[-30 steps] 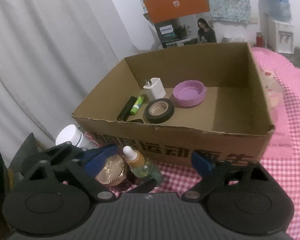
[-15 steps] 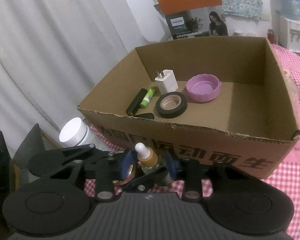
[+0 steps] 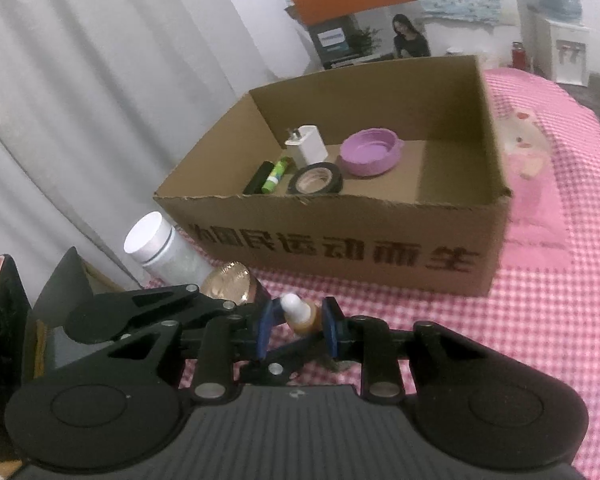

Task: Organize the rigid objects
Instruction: 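Grasp the green dropper bottle with the right gripper, then carry the green dropper bottle into the box and open the right gripper, then move the right gripper to the gold-lidded jar on the table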

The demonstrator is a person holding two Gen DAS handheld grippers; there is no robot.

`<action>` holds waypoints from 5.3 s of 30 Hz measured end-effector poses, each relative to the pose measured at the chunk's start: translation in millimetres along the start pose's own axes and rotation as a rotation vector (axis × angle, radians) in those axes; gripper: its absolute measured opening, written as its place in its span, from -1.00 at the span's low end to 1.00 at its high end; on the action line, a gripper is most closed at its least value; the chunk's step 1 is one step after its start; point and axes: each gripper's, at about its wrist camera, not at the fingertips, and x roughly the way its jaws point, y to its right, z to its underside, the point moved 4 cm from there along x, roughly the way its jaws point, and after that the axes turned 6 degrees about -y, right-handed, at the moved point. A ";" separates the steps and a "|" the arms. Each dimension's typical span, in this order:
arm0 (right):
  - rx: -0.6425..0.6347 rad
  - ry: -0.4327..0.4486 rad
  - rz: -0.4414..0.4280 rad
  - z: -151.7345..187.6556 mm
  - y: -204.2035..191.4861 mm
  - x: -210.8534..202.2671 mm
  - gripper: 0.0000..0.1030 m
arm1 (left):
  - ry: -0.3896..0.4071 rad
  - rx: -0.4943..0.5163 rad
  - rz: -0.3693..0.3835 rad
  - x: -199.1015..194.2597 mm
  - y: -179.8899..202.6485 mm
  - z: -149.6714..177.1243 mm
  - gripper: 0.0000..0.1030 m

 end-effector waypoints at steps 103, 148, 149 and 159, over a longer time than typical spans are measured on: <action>-0.149 -0.278 -0.038 -137.1 39.7 96.9 -0.26 | -0.220 -0.212 0.037 80.1 -88.9 -80.9 -0.28; -0.077 0.056 0.013 -14.7 -38.8 23.0 0.96 | -0.081 -0.109 -0.150 -32.1 -64.7 53.1 0.93; -0.075 0.045 0.002 -15.8 -40.4 28.8 0.94 | -0.088 -0.102 -0.156 -28.0 -64.8 54.4 0.92; -0.109 -0.073 -0.064 -16.7 -53.5 78.8 0.49 | -0.104 -0.099 -0.156 -8.4 -67.8 63.5 0.90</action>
